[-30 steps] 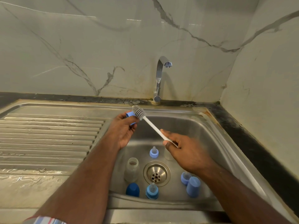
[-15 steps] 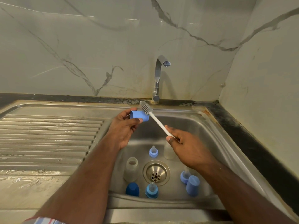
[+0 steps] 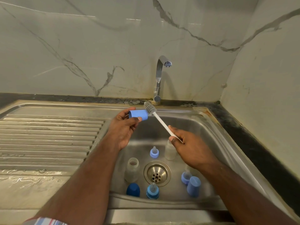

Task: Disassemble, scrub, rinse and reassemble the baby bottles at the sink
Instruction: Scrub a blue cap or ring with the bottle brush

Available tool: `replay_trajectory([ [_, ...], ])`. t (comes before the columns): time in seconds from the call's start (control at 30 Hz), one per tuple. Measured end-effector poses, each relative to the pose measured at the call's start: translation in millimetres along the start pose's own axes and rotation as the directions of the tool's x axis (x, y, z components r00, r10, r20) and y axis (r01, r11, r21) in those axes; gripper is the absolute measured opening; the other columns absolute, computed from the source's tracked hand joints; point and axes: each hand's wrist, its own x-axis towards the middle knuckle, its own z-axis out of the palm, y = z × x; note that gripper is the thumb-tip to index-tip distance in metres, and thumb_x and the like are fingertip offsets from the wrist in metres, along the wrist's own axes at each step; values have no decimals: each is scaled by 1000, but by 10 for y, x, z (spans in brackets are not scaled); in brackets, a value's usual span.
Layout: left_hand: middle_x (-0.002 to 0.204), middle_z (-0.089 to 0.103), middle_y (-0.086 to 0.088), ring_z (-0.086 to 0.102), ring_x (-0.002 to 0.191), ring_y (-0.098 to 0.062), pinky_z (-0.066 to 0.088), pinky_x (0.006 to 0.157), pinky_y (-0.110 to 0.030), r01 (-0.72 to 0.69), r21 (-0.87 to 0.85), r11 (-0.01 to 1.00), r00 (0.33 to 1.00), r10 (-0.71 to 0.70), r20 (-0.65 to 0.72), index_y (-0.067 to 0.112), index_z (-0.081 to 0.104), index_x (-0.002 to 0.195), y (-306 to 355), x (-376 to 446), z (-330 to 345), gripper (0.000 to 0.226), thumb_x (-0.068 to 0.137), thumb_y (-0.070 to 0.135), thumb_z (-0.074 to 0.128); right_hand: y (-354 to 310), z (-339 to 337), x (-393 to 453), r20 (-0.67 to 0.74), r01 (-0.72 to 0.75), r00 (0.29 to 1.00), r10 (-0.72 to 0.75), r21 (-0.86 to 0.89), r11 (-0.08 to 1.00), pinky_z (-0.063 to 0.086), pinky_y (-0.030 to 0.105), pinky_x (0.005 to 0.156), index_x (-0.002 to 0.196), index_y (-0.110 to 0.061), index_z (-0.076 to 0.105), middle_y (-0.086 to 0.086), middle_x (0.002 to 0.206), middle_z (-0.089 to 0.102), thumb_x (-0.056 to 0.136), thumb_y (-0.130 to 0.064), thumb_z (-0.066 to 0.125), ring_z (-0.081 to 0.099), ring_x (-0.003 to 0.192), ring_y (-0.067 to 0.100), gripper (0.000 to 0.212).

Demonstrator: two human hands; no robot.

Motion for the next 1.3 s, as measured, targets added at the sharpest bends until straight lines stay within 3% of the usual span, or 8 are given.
replay_trajectory([
  [0.13,113,70,-13,70,86,-15,59,73,-19,-1,-18,1000,1000,1,-9,8,66,122,1,4,4,44,85,-16,66,-25,16,-67,61,34,997,-37,38,999,50,17,67,146,-45,43,-12,109,70,103,-41,49,65,79,9,44],
  [0.27,117,67,-15,69,93,-19,59,76,-21,1,-32,999,1000,-1,-18,8,63,128,1,9,-5,49,84,-16,67,36,-27,11,-12,-12,1000,13,31,999,44,9,62,147,-40,44,-13,117,68,103,-38,49,63,82,2,44],
  [0.37,119,67,-15,69,92,-19,60,76,-23,8,-33,999,1000,-9,-15,10,65,124,7,0,-6,48,84,-16,67,-7,5,-68,52,27,998,-31,75,997,41,10,51,145,-43,46,-17,88,65,103,-38,50,57,60,-5,43],
  [0.53,122,65,-17,69,99,-22,60,74,-22,13,-16,1000,1000,-13,-9,10,65,123,5,-6,5,47,84,-17,67,22,-22,15,-16,-13,1000,13,-11,1000,40,6,61,150,-39,42,-12,124,65,104,-39,47,60,86,5,46],
  [0.67,113,67,-16,69,88,-19,61,73,-22,12,-63,998,999,-14,-31,6,62,127,4,4,8,45,87,-14,66,1,9,-67,23,30,999,-32,82,996,42,8,55,144,-46,46,-16,106,70,102,-40,50,58,65,0,42],
  [0.83,114,68,-17,71,90,-19,61,78,-23,25,-81,996,1000,-26,-9,0,59,130,-1,4,11,44,88,-10,67,17,-23,13,-27,-16,1000,17,17,1000,41,7,60,150,-41,39,-10,123,65,104,-40,47,57,80,3,46],
  [1.13,115,68,-17,74,83,-15,60,75,-22,-3,-47,999,1000,4,10,10,64,124,-19,17,3,44,86,-13,68,10,21,15,11,2,1000,-2,4,1000,40,5,59,150,-42,40,-15,121,66,104,-41,47,62,81,2,47],
  [1.3,125,65,-22,73,102,-30,62,82,-29,8,-20,1000,998,-7,60,16,66,121,-28,3,6,50,86,-19,63,-26,46,-46,18,33,999,-34,16,999,45,5,60,148,-45,40,-18,114,65,103,-43,47,64,83,6,46],
])
